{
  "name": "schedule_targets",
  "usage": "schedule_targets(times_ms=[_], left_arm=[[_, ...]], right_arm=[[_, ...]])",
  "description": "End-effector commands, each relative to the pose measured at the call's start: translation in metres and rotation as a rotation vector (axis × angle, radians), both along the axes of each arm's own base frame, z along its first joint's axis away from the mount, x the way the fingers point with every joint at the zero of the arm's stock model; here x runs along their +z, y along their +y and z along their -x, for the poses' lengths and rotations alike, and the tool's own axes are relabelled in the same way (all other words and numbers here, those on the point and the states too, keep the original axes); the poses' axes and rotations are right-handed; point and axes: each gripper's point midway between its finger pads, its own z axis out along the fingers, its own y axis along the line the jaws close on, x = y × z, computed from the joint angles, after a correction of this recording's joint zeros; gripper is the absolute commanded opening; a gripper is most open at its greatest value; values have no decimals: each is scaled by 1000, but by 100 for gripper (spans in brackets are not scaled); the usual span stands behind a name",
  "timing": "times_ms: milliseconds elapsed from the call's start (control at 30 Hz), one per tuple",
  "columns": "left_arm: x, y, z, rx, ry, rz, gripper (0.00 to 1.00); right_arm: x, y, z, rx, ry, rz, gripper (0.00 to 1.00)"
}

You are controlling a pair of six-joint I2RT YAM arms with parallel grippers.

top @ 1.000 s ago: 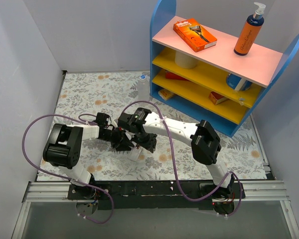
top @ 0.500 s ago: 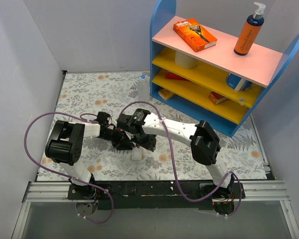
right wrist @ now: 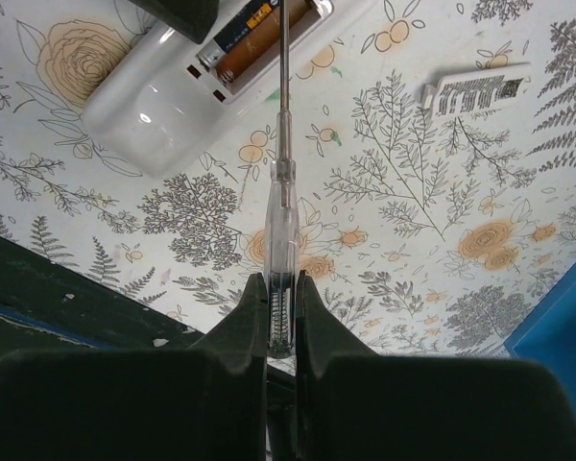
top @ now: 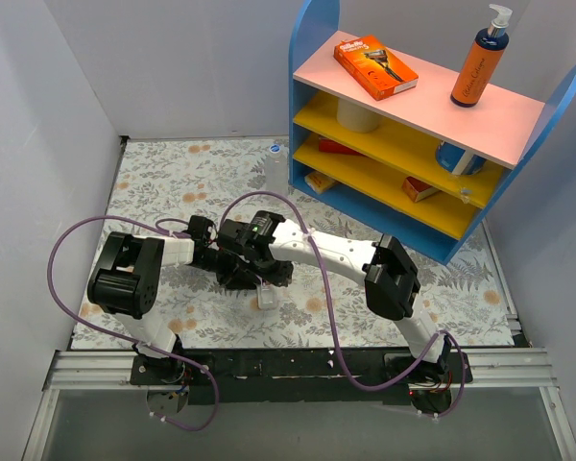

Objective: Unload the batteries from the remote control

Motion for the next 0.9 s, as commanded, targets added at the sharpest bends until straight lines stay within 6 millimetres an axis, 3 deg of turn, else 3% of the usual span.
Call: schedule_targets(times_ms=[0,367,867], left_arm=[[5,2,-9,12,-61,-45,27],[27,12,-37,114,-148,-108,38],[8,3,-31,48,-85,-44,34]], right_arm=[[8,-14,1,-37,-23,37,1],[11,-22,7,-36,-19,45,1],[0,-16,21,-3,42,54,1]])
